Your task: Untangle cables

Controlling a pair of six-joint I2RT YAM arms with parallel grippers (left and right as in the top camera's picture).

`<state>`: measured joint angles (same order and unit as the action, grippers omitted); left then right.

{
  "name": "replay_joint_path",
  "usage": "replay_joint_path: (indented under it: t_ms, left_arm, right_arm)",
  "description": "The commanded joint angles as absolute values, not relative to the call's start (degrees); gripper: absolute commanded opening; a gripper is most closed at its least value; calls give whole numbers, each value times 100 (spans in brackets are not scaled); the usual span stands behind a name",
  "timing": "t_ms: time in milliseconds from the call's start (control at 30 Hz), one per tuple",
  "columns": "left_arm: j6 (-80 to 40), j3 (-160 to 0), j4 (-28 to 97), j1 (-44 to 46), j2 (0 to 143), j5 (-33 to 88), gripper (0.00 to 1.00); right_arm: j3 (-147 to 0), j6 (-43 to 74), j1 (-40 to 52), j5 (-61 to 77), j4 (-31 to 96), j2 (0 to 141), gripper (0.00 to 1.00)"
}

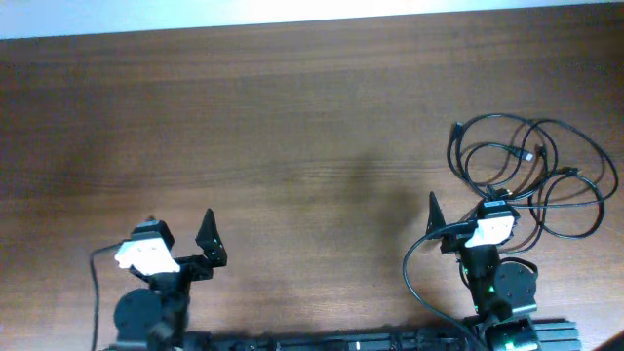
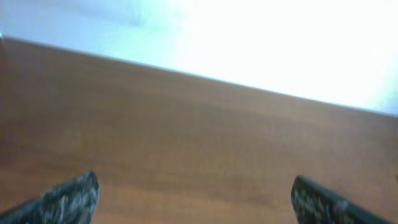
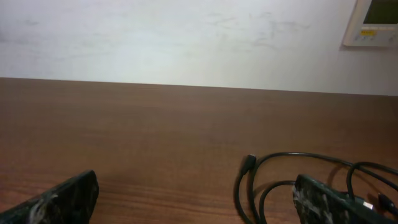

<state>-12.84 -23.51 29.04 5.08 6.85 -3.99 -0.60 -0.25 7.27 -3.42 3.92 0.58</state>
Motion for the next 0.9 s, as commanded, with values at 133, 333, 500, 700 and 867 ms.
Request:
replay_joint_path:
  t_ms: [133,333,500,700,867]
  left_arm:
    - [-906,-56,-956,552,27,5,99]
    - [-548,-54,478,554,27,23,99]
    - [-550,-54,480,554,30,23,99]
    - [-548,-54,480,552,30,23,99]
    - [-548,-54,480,552,30,23,99]
  right_arm:
    - [-32,-64,705,-349,434,19,99]
    - [-32,-64,705,-349,434,19,99]
    - [-32,-67,705,-349,434,19,99]
    - [-32,-64,705,-349,434,19,99]
    - [-32,-67,705,-349,434,19,98]
